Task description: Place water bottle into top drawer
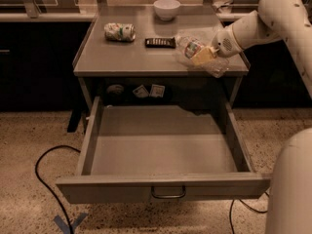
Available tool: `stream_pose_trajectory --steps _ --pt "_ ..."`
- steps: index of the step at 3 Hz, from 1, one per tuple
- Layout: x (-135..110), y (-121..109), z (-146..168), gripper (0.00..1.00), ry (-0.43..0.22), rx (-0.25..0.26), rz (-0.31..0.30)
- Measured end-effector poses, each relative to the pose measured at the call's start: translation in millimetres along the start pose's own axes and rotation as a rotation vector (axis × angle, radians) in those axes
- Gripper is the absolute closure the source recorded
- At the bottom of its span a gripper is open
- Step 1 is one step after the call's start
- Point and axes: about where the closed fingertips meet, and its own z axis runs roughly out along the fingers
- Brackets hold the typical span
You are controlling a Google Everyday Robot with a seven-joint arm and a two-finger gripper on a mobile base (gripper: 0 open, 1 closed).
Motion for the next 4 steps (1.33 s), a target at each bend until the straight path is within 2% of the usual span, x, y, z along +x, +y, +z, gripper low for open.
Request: stream_pose_trajectory --steps 1,2,3,4 --pt "13 44 7 1.0 -0.033 -0.114 0.04" --pt "27 79 13 1.0 -0.033 -0.21 0.054" --pt "27 79 13 1.0 -0.033 -0.21 0.054" --pt "28 85 21 1.0 -0.034 -0.232 0.063"
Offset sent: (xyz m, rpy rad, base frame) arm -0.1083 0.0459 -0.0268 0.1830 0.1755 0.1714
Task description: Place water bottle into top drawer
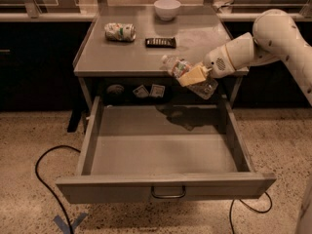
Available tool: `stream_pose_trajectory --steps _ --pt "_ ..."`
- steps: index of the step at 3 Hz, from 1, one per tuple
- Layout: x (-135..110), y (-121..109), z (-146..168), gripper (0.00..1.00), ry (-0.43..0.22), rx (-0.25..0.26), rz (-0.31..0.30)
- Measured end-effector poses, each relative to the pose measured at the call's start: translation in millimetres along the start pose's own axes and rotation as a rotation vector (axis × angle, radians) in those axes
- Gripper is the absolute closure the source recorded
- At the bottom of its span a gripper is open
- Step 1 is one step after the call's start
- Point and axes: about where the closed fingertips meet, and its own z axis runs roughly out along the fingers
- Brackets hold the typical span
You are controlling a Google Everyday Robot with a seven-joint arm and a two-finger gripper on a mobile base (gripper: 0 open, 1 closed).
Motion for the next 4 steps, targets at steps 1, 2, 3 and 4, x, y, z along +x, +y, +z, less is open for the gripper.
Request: stream_pose_trajectory --steps 1,2,3,4 --pt "12 16 6 1.0 0.012 -0.028 0.021" --pt "31 57 3 1.0 0.023 -0.01 0.032" --pt "64 88 21 1.0 0.084 0.01 0.034" --pt "110 80 49 1.0 0.225 0.081 0.008"
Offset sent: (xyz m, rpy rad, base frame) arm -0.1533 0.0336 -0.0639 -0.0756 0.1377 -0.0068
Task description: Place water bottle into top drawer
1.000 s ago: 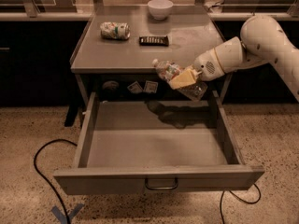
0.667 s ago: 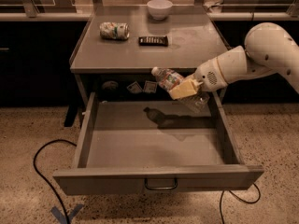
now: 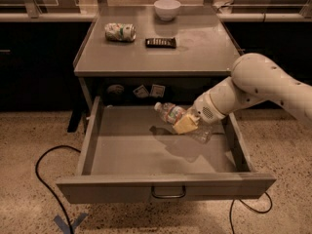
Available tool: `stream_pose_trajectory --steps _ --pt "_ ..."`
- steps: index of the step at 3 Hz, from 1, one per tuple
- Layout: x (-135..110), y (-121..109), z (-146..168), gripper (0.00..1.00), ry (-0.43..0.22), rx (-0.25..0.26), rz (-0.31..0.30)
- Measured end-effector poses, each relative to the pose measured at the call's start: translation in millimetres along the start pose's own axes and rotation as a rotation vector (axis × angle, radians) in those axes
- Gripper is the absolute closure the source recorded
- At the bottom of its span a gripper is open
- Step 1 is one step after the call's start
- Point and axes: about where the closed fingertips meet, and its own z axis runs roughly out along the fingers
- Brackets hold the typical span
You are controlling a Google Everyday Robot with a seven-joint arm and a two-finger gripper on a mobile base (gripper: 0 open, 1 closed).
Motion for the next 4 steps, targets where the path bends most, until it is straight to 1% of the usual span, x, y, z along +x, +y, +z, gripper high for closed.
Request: stream_pose_trajectory --steps 1,2,3,4 --pt "32 -32 36 1.0 0.125 0.08 -0.033" --pt "31 -32 41 1.0 0.131 0.091 -0.04" --pt "36 -45 63 1.0 0.145 0.113 -0.036" --pt "40 -59 86 1.0 0.129 0.132 -0.014"
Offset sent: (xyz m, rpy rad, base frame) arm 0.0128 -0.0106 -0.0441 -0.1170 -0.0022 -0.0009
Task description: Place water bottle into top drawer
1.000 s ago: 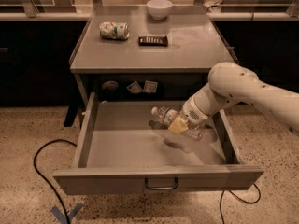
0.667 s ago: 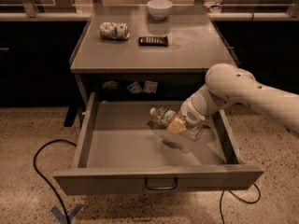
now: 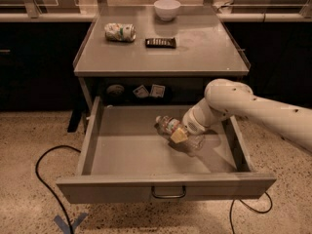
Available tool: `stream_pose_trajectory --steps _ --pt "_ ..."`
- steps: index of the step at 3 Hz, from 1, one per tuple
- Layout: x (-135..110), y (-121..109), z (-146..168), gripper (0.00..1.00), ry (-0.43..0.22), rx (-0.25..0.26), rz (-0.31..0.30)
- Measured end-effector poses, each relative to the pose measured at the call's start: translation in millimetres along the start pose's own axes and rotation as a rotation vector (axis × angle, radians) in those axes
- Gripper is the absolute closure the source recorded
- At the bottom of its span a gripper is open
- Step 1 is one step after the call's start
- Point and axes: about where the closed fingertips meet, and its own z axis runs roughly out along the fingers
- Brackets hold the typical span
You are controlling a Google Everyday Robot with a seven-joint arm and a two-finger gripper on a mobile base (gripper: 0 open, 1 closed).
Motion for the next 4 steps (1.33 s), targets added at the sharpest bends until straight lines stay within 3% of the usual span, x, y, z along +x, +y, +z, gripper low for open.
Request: stream_pose_trajectory --steps 2,3,4 --pt "4 0 30 1.0 -0.034 -0.034 0.049" --pt "5 0 31 0.83 -0.034 -0.036 0.05" --pt "5 0 31 0.59 -0.034 -0.036 0.05"
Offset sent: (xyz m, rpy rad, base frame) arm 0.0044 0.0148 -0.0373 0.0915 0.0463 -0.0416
